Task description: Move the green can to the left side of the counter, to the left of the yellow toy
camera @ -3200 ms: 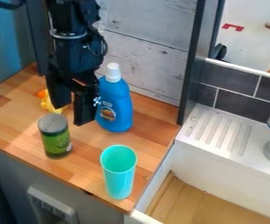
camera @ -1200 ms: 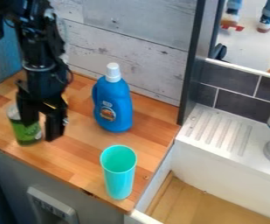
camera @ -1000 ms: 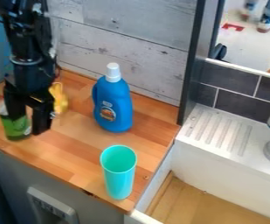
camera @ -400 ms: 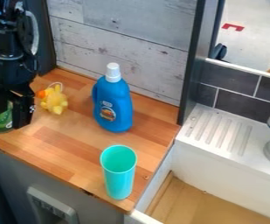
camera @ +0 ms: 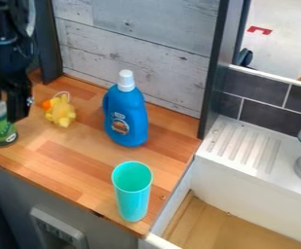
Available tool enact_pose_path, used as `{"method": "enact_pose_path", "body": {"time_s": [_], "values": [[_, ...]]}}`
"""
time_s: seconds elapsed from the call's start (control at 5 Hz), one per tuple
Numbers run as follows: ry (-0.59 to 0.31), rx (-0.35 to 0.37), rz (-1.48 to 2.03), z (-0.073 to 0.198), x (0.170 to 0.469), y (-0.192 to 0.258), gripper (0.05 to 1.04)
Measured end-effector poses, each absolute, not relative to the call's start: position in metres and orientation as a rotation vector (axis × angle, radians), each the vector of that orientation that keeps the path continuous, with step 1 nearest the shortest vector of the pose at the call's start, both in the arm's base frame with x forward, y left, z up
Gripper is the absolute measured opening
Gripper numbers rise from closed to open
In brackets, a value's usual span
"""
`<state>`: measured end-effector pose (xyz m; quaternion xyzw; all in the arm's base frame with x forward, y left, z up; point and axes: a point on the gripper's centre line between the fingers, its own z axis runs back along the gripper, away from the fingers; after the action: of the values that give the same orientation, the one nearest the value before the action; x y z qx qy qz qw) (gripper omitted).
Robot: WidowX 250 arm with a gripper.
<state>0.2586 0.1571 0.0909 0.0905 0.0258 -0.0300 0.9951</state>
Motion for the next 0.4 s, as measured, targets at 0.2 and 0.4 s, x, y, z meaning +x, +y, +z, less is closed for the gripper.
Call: {"method": "enact_pose_path", "body": {"time_s": [0.2,0.4], "values": [[-0.009,0.150,-0.061,0.110,0.263,0.149,1.001],[-0.096,0.124,-0.116,0.129,0.287,0.137,1.001]]}}
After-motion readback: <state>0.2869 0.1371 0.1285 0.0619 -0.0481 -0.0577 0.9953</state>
